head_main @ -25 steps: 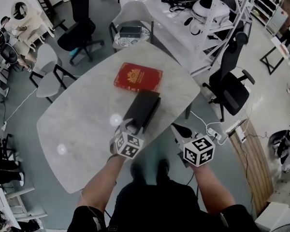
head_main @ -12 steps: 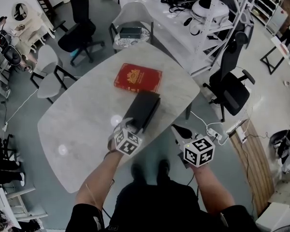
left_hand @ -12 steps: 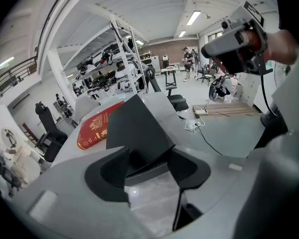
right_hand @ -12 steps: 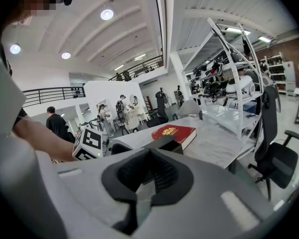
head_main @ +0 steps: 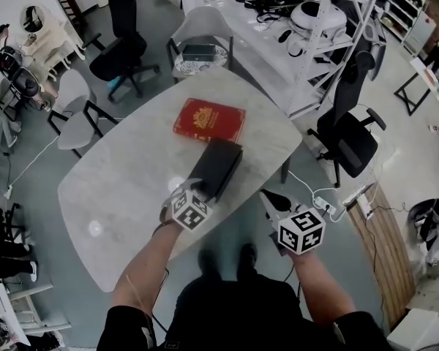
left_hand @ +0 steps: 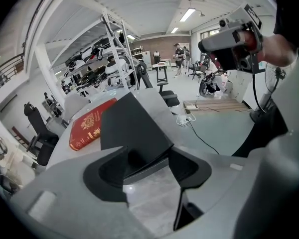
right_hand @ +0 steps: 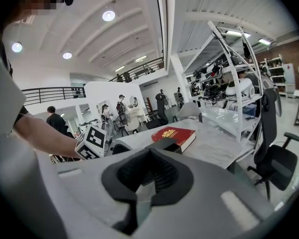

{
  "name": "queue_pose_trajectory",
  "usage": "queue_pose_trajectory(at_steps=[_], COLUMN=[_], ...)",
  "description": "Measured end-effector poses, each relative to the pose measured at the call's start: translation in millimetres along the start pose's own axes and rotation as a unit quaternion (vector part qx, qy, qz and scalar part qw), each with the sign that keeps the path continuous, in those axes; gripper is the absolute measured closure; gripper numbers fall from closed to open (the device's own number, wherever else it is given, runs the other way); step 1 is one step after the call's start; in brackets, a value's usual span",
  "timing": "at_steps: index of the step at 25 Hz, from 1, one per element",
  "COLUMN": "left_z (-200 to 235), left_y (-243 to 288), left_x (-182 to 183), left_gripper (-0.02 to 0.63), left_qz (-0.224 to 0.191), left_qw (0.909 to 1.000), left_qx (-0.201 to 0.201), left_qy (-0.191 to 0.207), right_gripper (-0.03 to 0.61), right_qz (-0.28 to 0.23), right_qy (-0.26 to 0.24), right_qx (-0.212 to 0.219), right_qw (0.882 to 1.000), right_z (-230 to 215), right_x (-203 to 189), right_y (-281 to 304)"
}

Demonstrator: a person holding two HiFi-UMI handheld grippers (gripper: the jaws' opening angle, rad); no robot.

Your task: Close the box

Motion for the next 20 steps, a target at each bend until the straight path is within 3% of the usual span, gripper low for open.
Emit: queue_pose_trajectory(at_steps=[20], left_z=[-15.6], left_y=[-0.5], left_x=[-6.4], left_gripper=[0.357], left_qz=[-0.015], left_qw=[0.9993], left_qx=[-0.006], left_qy=[-0.033], right_gripper=[0.577], right_qz=[0.004], right_qy=[0.008], right_qx=[0.008], right_qw=[1.0], right_z=[-2.5], right_x=[-7.8], right_y=[1.5])
Point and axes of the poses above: the fingertips, and each gripper's own axes: y forward along the fingers, z to its left, x out of its top, the point moved 9 cm from there along -y, backward along the fingers, and after that the axes turned 5 degrees about y, right-handed, at the moved point
